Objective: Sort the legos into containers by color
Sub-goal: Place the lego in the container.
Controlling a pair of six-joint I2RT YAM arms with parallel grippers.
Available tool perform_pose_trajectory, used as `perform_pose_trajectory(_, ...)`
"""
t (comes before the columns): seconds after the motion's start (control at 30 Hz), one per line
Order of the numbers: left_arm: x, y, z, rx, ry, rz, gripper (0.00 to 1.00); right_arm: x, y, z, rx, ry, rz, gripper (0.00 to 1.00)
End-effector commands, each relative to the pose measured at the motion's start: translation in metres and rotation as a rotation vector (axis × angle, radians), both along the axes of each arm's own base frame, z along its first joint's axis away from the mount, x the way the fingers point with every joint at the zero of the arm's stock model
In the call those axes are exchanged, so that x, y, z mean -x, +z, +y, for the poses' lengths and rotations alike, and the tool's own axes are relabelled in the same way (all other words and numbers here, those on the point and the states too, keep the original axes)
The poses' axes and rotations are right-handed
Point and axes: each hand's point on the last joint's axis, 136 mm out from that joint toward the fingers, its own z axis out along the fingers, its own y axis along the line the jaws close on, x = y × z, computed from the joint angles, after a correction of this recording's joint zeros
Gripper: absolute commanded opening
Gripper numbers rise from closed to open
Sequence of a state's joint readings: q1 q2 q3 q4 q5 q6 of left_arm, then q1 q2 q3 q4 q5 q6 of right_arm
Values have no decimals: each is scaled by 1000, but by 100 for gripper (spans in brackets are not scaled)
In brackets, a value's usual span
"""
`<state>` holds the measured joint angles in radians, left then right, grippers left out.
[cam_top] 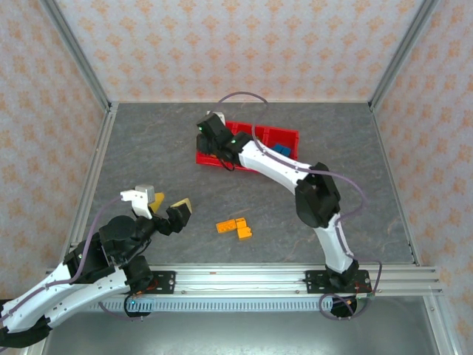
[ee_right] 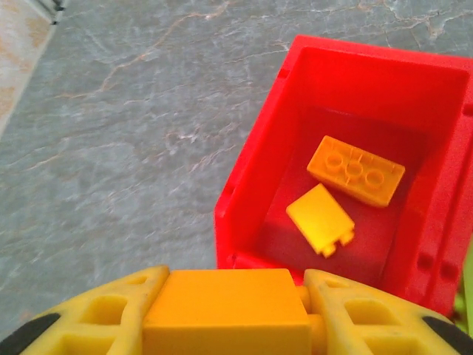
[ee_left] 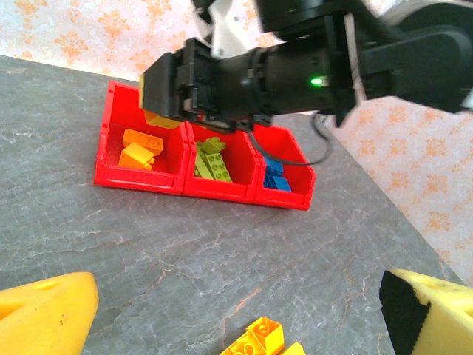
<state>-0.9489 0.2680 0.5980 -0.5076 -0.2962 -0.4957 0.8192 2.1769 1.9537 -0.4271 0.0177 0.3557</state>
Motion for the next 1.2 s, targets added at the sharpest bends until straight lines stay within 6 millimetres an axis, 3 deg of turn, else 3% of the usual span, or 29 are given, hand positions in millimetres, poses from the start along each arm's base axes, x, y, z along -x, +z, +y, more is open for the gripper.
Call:
perform_pose_trajectory(0.0, -2, 0, 3, -7, 18, -13, 99, -23, -16, 5, 49, 27, -5, 31)
perform_pose_trajectory(0.17, -2, 0, 3, -9, 23, -12, 99, -59, -29, 1, 51, -8, -12, 36)
perform_pose_trajectory(0.3, -3, 0, 4, -8, 28, -12, 99, -71, -36, -10, 82, -58, -32, 40)
perform_pose_trajectory(0.43, -3, -1, 3, -12, 28, -8, 99, -76, -36, -15, 91, -70, -41, 54)
perform_pose_trajectory(0.53, -4, -3, 2, -20, 26, -3, 99, -74, -28, -18, 92, -74, -43, 82)
perform_pose_trajectory(0.6, -4, -5, 1, -26, 26, 2, 99, -70, -18, -19, 82, -69, -44, 98)
perform_pose_trajectory(0.63, -4, -5, 1, -28, 27, 3, 99, -68, -12, -21, 75, -70, -46, 100)
perform_pose_trajectory(0.9, -6, -7, 0, -39, 26, 11, 99, -35, 46, -39, 10, -71, -80, 100)
perform_pose_trajectory(1.1, -6, -7, -1, -36, 25, 11, 99, 18, 73, -53, -29, -39, -72, 100)
perform_pose_trajectory(1.17, -5, -7, -1, -37, 23, 11, 99, 39, 72, -59, -44, -20, -51, 100)
